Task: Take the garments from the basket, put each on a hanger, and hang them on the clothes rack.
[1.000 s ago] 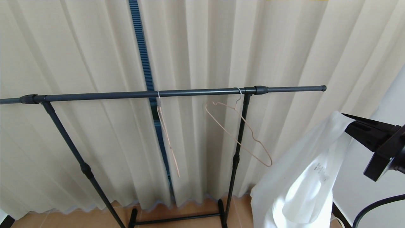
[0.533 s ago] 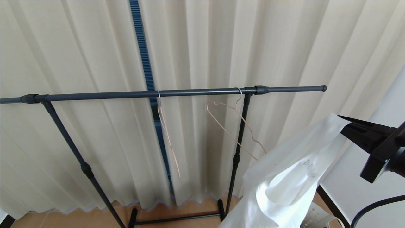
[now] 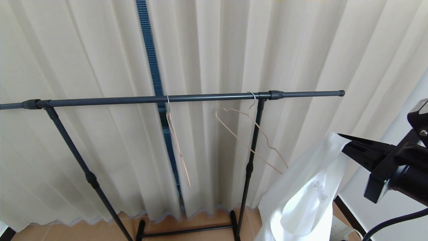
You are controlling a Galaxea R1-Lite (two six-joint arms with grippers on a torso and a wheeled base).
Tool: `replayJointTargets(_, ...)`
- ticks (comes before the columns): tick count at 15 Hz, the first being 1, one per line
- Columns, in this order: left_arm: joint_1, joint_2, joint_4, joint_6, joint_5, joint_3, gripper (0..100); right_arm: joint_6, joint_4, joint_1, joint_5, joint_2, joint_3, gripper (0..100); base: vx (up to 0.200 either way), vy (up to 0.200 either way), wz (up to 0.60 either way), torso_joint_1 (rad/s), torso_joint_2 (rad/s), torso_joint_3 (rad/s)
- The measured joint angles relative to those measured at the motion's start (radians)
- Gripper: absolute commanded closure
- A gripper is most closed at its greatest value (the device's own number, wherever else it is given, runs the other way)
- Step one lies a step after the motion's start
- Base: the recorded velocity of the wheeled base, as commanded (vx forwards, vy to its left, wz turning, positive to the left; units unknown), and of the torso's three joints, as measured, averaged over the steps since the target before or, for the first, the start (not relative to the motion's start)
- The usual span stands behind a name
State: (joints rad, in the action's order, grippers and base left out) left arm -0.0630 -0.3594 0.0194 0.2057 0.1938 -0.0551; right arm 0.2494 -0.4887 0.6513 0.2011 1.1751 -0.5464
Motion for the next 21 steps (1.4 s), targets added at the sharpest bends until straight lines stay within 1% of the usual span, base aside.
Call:
replayJointTargets(2,-0.056,-0.164,-0.012,0.047,0.059,-0.069,0,0.0,-0.001,0.006,0.0,0.024,-0.005,100,0.0,0.0,0.0,0.0,0.0,0.0)
replayJointTargets(3,-0.098,-0.262,-0.036,0.054,0.076,-0.114,0,-0.001,-0.006,0.016,0.0,0.039,-0.006,100,0.0,0.0,0.0,0.0,0.0,0.0)
replayJointTargets(4,-0.148,-0.357,-0.073,0.045,0.088,-0.158,0,-0.001,-0.021,0.029,0.0,0.051,-0.007,100,0.0,0.0,0.0,0.0,0.0,0.0)
replayJointTargets(5,-0.213,-0.45,-0.128,0.014,0.097,-0.197,0,-0.001,-0.04,0.04,0.001,0.063,-0.006,100,0.0,0.0,0.0,0.0,0.0,0.0)
replayJointTargets(6,-0.291,-0.543,-0.197,-0.04,0.104,-0.234,0,-0.001,-0.047,0.049,0.001,0.073,-0.003,100,0.0,0.0,0.0,0.0,0.0,0.0)
replayJointTargets(8,-0.407,-0.704,-0.305,-0.153,0.095,-0.29,0,0.0,-0.051,0.056,0.001,0.099,-0.023,100,0.0,0.0,0.0,0.0,0.0,0.0)
replayJointTargets(10,-0.486,-0.852,-0.35,-0.219,0.047,-0.341,0,-0.006,-0.056,0.06,0.003,0.141,-0.064,100,0.0,0.0,0.0,0.0,0.0,0.0)
replayJointTargets(11,-0.523,-0.917,-0.359,-0.26,0.012,-0.37,0,-0.043,-0.077,0.071,0.006,0.165,-0.074,100,0.0,0.0,0.0,0.0,0.0,0.0)
replayJointTargets(12,-0.561,-0.976,-0.364,-0.336,-0.02,-0.406,0,-0.102,-0.128,0.084,0.009,0.186,-0.069,100,0.0,0.0,0.0,0.0,0.0,0.0)
replayJointTargets(13,-0.6,-1.03,-0.37,-0.415,-0.046,-0.451,0,-0.13,-0.17,0.092,0.012,0.208,-0.061,100,0.0,0.0,0.0,0.0,0.0,0.0)
replayJointTargets(14,-0.634,-1.075,-0.37,-0.465,-0.062,-0.487,0,-0.137,-0.199,0.098,0.013,0.231,-0.06,100,0.0,0.0,0.0,0.0,0.0,0.0)
replayJointTargets(16,-0.696,-1.151,-0.37,-0.508,-0.109,-0.544,0,-0.14,-0.219,0.126,0.039,0.27,-0.066,100,0.0,0.0,0.0,0.0,0.0,0.0)
replayJointTargets(20,-0.784,-1.291,-0.37,-0.558,-0.211,-0.645,0,-0.161,-0.22,0.159,0.064,0.318,-0.1,100,0.0,0.0,0.0,0.0,0.0,0.0)
replayJointTargets(21,-0.805,-1.323,-0.371,-0.565,-0.242,-0.672,0,-0.171,-0.22,0.162,0.084,0.323,-0.107,100,0.0,0.0,0.0,0.0,0.0,0.0)
